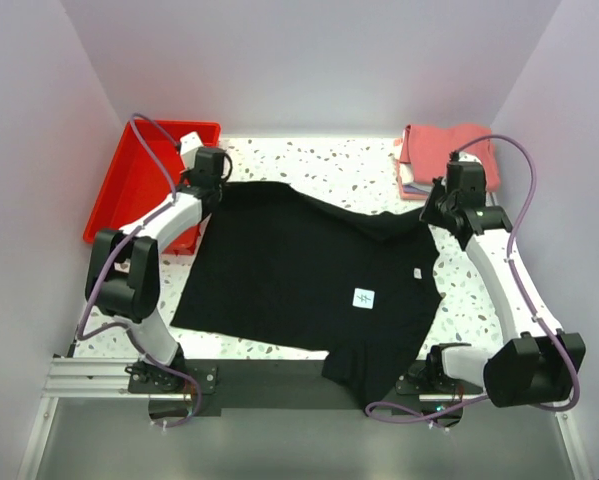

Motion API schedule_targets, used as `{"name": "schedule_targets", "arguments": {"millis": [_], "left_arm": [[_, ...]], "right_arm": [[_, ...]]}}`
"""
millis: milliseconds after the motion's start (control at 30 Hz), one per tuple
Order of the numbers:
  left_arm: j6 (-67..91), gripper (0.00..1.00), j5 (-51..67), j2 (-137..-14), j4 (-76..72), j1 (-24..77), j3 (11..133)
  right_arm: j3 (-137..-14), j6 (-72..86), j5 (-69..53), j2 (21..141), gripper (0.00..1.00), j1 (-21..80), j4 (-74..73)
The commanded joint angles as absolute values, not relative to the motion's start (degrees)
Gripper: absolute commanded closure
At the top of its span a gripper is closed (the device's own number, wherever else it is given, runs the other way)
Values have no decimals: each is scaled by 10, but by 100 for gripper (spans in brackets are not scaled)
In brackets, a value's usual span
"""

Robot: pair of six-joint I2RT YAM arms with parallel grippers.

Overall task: Fold and stack the t-shirts
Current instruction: Fold the tshirt

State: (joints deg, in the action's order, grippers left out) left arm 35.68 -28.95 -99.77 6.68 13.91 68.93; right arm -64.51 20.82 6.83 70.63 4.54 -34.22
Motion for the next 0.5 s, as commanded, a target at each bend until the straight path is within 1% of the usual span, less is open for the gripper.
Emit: {"name": "schedule_targets", "arguments": {"millis": [0, 133, 200, 467], "left_arm": [[376, 100, -303, -957, 62, 134, 664], [385, 100, -306, -933, 76, 134, 630], [395, 100, -315, -927, 106, 134, 627], [410, 100, -343, -919, 162, 134, 617]], "right_arm": [[-628, 236, 53, 663, 100, 46, -376], [-620, 227, 66, 636, 100, 45, -417], [-611, 223, 69, 625, 100, 46, -437], [-580, 218, 51, 603, 100, 45, -459]]}}
